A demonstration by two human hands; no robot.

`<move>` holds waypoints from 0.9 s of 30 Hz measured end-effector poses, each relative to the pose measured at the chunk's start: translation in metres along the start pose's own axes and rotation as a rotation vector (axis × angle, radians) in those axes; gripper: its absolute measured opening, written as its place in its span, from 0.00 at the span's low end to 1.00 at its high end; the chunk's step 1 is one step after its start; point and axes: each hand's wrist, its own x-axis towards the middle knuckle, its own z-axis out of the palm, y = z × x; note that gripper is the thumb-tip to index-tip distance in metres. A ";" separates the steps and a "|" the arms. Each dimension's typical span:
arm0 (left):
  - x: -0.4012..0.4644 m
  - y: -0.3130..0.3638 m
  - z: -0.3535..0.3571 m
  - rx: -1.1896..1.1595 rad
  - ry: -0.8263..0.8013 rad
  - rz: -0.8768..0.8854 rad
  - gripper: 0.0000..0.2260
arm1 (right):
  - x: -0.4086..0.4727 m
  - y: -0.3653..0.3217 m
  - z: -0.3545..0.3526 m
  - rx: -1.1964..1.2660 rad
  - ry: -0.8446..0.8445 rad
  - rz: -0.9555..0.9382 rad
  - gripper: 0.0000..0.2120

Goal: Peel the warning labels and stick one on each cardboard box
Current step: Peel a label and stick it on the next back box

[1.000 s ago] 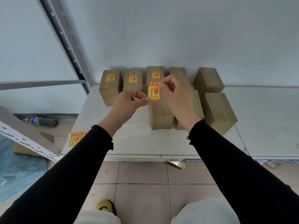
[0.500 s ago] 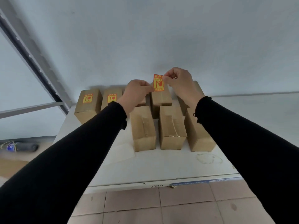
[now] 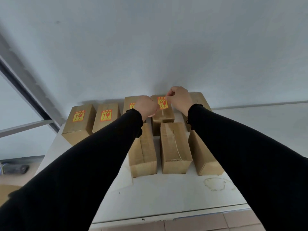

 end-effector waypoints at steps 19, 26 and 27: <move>0.007 -0.003 0.005 0.213 0.015 0.141 0.04 | 0.010 0.016 0.023 -0.101 0.055 -0.024 0.04; 0.001 0.000 0.011 0.441 0.075 0.154 0.14 | 0.008 0.013 0.025 -0.176 0.061 -0.055 0.04; 0.000 0.000 0.010 0.461 0.078 0.157 0.14 | 0.008 0.012 0.026 -0.193 0.062 -0.058 0.04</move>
